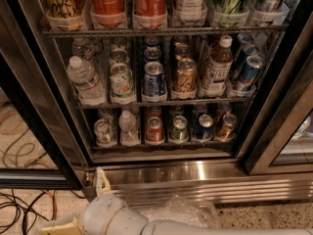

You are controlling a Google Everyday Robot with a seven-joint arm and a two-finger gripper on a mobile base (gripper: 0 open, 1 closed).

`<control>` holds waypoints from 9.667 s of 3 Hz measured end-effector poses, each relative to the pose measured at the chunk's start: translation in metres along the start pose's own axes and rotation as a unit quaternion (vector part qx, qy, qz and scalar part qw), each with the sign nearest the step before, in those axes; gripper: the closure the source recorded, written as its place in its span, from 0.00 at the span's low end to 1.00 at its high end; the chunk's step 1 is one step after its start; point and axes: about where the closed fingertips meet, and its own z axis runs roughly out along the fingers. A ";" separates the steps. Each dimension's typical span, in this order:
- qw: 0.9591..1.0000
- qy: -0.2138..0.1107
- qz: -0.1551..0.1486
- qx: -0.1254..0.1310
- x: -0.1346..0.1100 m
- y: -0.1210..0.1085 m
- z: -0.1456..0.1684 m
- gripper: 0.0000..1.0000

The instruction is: Pick 7up can from bottom shelf of fridge

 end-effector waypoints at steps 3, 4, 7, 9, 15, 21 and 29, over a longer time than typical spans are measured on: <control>0.996 -0.037 -0.001 0.083 0.005 0.021 0.005 0.00; 0.986 -0.040 0.012 0.162 0.015 -0.021 0.001 0.00; 0.964 -0.054 0.000 0.259 0.028 -0.087 -0.012 0.00; 0.940 -0.046 -0.038 0.336 0.013 -0.162 0.004 0.00; 0.905 -0.085 0.021 0.416 0.055 -0.183 0.069 0.21; 0.870 -0.090 -0.022 0.484 0.056 -0.227 0.121 0.41; 0.846 -0.082 -0.017 0.527 0.069 -0.287 0.148 0.83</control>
Offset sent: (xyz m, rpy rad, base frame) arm 0.0462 -0.0453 -0.0158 -0.0640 -0.0649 -0.6300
